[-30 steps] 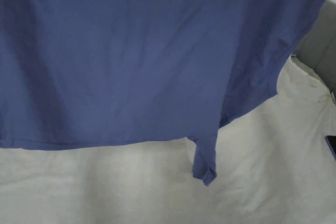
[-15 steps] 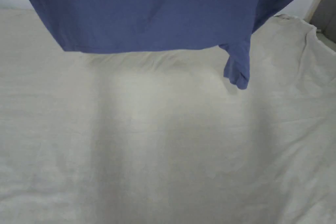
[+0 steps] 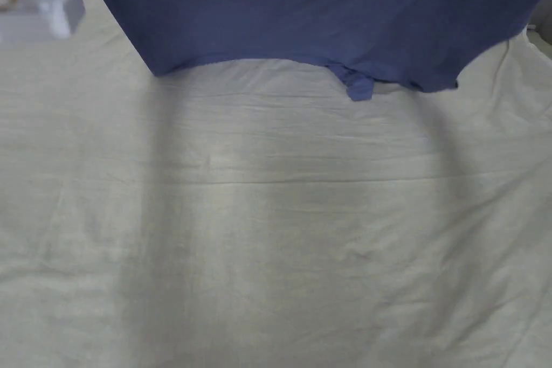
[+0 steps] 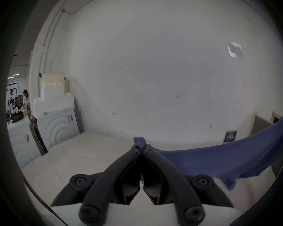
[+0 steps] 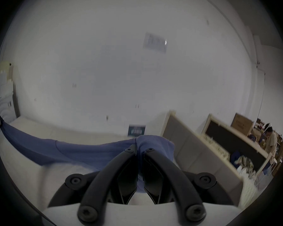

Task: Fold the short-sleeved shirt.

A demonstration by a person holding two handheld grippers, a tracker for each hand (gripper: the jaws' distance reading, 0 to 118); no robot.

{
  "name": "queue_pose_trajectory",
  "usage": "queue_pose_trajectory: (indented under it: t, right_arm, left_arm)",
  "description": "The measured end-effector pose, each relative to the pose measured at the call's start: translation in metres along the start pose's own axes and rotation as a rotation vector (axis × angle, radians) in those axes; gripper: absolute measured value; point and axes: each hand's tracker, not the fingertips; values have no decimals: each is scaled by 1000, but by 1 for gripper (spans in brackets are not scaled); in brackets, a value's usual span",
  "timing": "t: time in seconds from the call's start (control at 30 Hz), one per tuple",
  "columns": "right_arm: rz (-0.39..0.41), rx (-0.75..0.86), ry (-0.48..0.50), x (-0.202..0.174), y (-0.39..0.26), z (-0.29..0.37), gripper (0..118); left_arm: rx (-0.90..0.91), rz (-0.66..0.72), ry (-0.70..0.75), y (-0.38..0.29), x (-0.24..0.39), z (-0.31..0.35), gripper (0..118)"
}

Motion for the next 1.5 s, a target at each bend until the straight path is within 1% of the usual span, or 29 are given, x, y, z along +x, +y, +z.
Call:
queue_pose_trajectory:
  t: [0.1,0.13,0.17,0.2,0.23,0.33,0.4,0.43,0.47,0.5,0.57,0.7,0.77,0.83,0.93,1.0,1.13,1.2,1.33,1.43,1.47,1.5]
  right_arm:
    - [3,-79,25,0,-67,-16,3]
    - [-3,-115,36,0,-91,-19,3]
    - [-32,-144,35,-1,-116,-20,3]
    - [-39,-208,43,-3,-139,-20,3]
    - [-62,-238,51,-4,-163,-21,3]
    - [-72,-340,59,-10,-229,-17,3]
    - [-69,-425,72,-14,-268,-9,3]
    - [-69,-450,92,-15,-286,-2,3]
    - [-61,-460,100,-16,-300,7,3]
    - [-43,-480,88,-16,-315,15,3]
    - [-41,-501,89,-12,-339,34,3]
    - [-81,-528,96,11,-365,73,3]
    - [-86,-532,126,23,-372,96,3]
    - [-42,-501,162,30,-376,120,3]
    - [48,-465,194,39,-381,158,3]
    - [69,-456,207,45,-386,181,3]
    - [138,-466,250,56,-405,217,3]
    - [164,-482,262,58,-418,231,3]
    - [190,-537,288,59,-449,247,3]
    - [181,-571,298,57,-470,251,3]
    - [171,-570,295,57,-475,252,3]
    - [157,-565,291,57,-478,251,3]
  left_arm:
    - [-101,-5,-7,-66,-2,-2,0]
    - [-147,16,-9,-89,-4,-2,0]
    - [-186,40,-15,-111,-7,2,0]
    - [-225,48,-22,-131,-10,5,0]
    - [-254,50,-13,-151,-12,11,0]
    - [-330,20,-17,-203,-20,32,0]
    - [-391,-16,-27,-230,-25,51,0]
    - [-399,-11,-28,-241,-30,61,0]
    - [-406,-6,-37,-250,-34,70,0]
    - [-420,1,-41,-259,-39,80,0]
    - [-429,-3,-43,-269,-49,103,0]
    - [-410,-32,-58,-282,-73,151,0]
    - [-397,-20,-85,-288,-86,177,0]
    - [-371,-23,-103,-295,-97,204,0]
    - [-363,-31,-121,-307,-109,241,0]
    - [-362,-35,-127,-316,-118,263,0]
    - [-399,-151,-167,-345,-133,293,0]
    - [-416,-177,-171,-359,-137,305,0]
    - [-467,-232,-167,-378,-141,319,0]
    - [-509,-255,-168,-388,-142,320,0]
    - [-552,-249,-181,-391,-142,317,0]
    - [-555,-234,-186,-392,-143,316,8]
